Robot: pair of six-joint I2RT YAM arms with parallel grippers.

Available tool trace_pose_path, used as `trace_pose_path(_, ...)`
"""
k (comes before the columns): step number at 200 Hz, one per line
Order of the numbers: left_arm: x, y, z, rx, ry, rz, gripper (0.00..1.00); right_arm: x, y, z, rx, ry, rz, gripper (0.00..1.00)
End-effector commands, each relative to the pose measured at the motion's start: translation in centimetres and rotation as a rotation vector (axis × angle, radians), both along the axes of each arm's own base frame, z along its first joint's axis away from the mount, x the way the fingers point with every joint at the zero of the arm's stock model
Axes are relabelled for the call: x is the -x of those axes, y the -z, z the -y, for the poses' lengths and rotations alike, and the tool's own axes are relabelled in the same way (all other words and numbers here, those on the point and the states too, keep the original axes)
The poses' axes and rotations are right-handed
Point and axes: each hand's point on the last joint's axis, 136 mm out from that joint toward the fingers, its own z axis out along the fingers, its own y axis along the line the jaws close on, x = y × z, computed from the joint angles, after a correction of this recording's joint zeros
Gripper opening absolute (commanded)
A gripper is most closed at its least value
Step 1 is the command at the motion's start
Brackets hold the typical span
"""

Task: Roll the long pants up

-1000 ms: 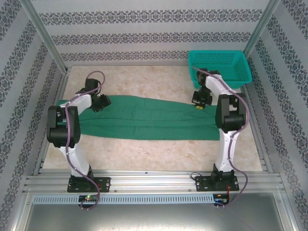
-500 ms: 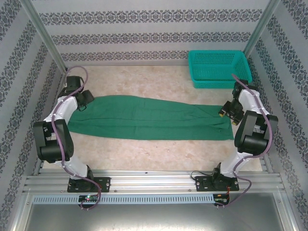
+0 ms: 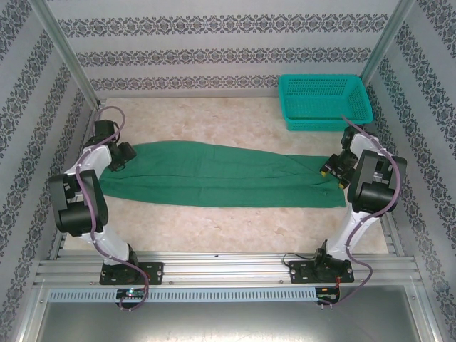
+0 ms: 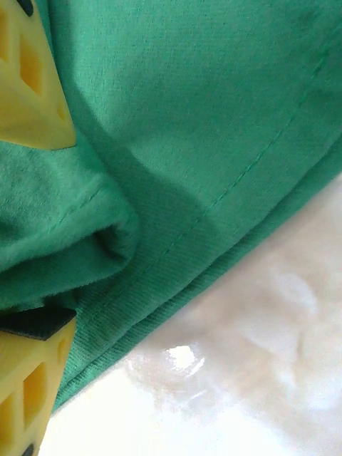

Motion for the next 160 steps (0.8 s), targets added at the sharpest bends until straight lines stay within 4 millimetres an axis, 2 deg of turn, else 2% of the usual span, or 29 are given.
trace_pose_path(1, 1.9, -1.5, -3.4, -0.027, -0.167, 0.043, 0.68, -1.6, -0.5, 0.0, -0.024, 0.01, 0.047, 0.62)
trace_pose_path(44, 3.5, 0.4, -5.9, 0.025, -0.303, 0.059, 0.72, -1.5, 0.0, -0.3, -0.045, 0.008, 0.046, 0.62)
trace_pose_path(100, 3.5, 2.0, -5.4, 0.089, -0.298, 0.055, 0.71, -1.9, 0.0, -0.6, -0.061, 0.01, 0.058, 0.6)
trace_pose_path(126, 3.9, 1.6, -4.9, 0.099, -0.286, 0.07, 0.71, -2.0, 0.0, -0.5, -0.055, 0.013, 0.062, 0.6)
trace_pose_path(160, 5.4, -0.7, -3.7, 0.096, -0.284, 0.144, 0.72, -2.2, -0.2, -0.7, -0.071, 0.012, 0.075, 0.6)
